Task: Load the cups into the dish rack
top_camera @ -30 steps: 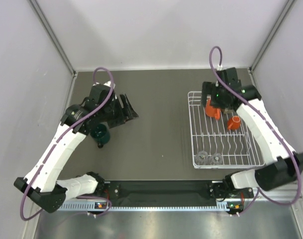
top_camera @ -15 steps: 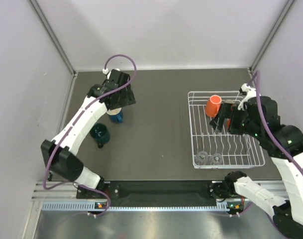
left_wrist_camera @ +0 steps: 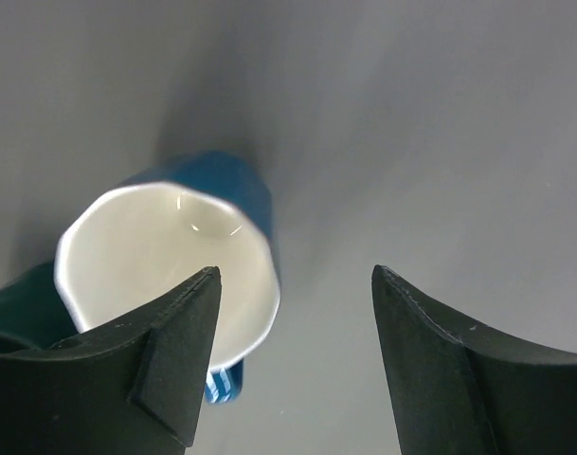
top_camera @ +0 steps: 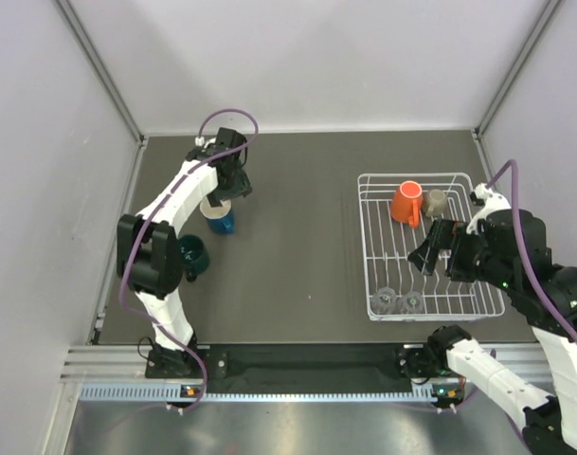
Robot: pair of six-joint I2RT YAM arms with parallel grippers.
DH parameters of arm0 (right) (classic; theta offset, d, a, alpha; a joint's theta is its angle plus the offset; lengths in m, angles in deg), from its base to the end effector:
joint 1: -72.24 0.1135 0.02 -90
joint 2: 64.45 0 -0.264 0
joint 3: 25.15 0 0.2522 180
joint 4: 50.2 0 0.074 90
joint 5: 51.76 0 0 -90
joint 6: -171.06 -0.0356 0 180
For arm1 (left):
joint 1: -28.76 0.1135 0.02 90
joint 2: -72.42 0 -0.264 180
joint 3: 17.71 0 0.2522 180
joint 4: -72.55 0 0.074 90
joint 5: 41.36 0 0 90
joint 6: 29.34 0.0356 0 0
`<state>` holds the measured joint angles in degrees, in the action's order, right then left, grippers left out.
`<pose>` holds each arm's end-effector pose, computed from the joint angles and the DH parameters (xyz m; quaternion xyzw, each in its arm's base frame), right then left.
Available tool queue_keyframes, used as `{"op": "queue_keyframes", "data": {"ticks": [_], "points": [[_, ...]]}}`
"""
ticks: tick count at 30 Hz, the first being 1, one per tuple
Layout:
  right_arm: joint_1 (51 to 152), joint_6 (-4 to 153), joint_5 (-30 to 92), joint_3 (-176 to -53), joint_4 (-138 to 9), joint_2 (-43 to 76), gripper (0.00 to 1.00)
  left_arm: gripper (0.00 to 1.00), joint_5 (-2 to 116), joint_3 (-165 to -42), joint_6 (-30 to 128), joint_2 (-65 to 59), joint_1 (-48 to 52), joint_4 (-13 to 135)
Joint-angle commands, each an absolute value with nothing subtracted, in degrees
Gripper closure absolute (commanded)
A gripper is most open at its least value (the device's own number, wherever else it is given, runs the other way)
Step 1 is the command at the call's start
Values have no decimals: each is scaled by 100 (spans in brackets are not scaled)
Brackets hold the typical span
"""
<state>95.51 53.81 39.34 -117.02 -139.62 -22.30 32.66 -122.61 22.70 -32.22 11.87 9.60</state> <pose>0.0661 0.0277 0.4131 0.0355 0.9045 0.1735 0.3880 0.3747 -0.1035 0.2739 -0.2082 0.9401 0.0122 0.2697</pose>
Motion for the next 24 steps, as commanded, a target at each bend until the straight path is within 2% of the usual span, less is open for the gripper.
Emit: {"op": "queue_keyframes", "data": {"ticks": [1,5,10,12,14,15,16,21,24], "points": [[9597,5355,4139,-11968,-14244,-2297,0,30,3177,-12560,1962,-3558,1249,1115],[9597,5346,4175,-11942,-14289,-2305,0,35,3247,-12814,1786,-3946,1285,949],[9588,5329,4114,-11933,-14192,-2235,0,65,3160,-13044,1785,-4131,1294,799],[9588,5346,4105,-11933,-14183,-2191,0,70,3107,-13079,1794,-4122,1294,764],[9597,5346,4079,-11915,-14157,-2156,0,81,3115,-13088,1864,-4096,1294,729],[9597,5346,4044,-11907,-14139,-2147,0,88,3124,-13088,1891,-4096,1294,711],[9597,5355,4026,-11880,-14087,-2130,0,100,3168,-13088,1943,-4070,1294,685],[9597,5337,3850,-11723,-13920,-2095,0,100,3659,-13219,2102,-3790,1294,447],[9597,5329,3544,-11608,-13735,-2042,0,100,4519,-13193,2207,-3386,1294,614]]}}
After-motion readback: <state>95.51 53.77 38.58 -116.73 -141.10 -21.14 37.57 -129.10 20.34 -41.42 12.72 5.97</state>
